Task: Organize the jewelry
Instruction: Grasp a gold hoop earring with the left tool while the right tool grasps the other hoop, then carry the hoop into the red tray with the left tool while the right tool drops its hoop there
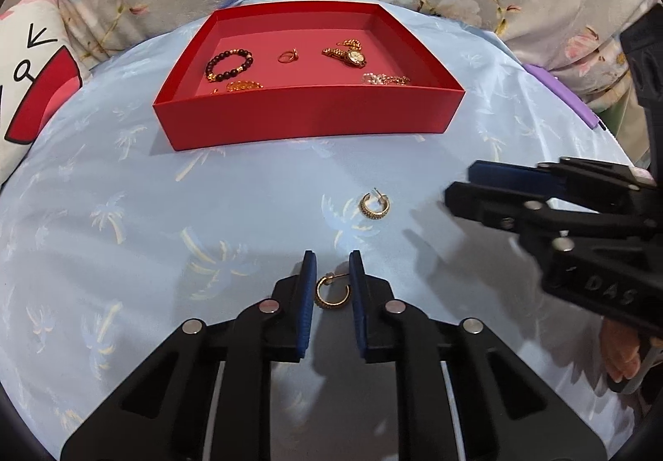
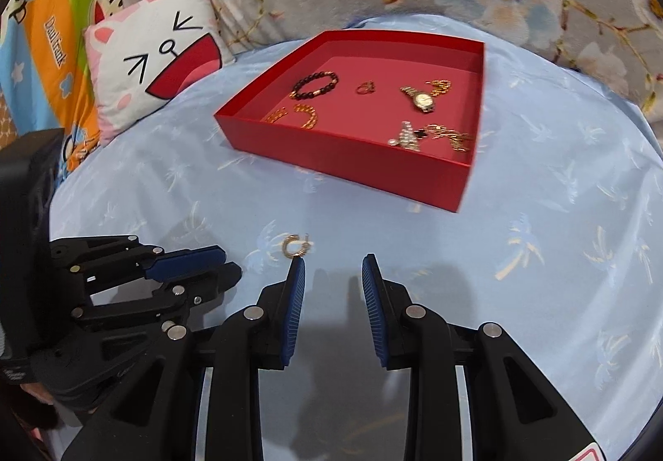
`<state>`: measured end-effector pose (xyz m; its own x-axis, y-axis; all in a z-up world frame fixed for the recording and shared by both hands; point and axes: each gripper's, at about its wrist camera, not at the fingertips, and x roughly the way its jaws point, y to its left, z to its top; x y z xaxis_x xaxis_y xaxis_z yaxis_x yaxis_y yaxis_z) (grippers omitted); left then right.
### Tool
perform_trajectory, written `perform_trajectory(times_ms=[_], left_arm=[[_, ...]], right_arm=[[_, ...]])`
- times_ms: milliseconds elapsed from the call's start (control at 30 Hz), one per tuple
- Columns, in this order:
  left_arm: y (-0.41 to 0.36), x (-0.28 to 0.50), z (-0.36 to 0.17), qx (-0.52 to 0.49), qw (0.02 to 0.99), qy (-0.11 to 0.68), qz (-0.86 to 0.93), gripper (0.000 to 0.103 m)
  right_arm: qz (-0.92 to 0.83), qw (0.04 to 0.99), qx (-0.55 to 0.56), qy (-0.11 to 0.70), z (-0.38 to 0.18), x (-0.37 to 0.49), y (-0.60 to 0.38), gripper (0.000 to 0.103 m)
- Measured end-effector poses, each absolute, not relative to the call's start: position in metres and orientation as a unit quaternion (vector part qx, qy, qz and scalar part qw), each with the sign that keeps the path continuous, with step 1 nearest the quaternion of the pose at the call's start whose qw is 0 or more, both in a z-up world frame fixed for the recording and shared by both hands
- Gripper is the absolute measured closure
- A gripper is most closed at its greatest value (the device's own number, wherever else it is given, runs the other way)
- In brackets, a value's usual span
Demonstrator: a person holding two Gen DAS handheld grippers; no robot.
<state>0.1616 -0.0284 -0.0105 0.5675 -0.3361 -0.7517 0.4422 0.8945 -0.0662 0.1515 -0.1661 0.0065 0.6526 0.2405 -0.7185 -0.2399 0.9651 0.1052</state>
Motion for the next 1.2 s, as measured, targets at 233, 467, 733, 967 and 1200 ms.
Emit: perform_trajectory(times_ms=[233,467,733,967,1200], left_arm=[[-0.016,0.154,-0.01,0.051,0.883,0.41,-0.221,0.088],[-0.005,0.148,-0.01,0.035,0.883,0.41,-0.224,0.088],[0.005,0.146,-0.002,0.021,0.886,0.406,-0.224,0.088],[0.029,0.154,0.031,0.007,0.905,0.373,-0.202,0.088],[0.02,0.196,0.076,0.023,0.919,0.337,-0.202,0.087]], right_arm=[[0.149,0.9,-0.031,0.408,-0.005,0.172,-0.133,0.076],[0.142,0.897,-0.034,0.416,-0.012,0.18,-0.129,0.087],[0.143,0.905,-0.008,0.401,0.001,0.171,-0.143,0.087],[0.131,0.919,0.011,0.372,0.03,0.159,-0.169,0.087],[0.113,0.934,0.025,0.337,0.073,0.18,-0.195,0.087]])
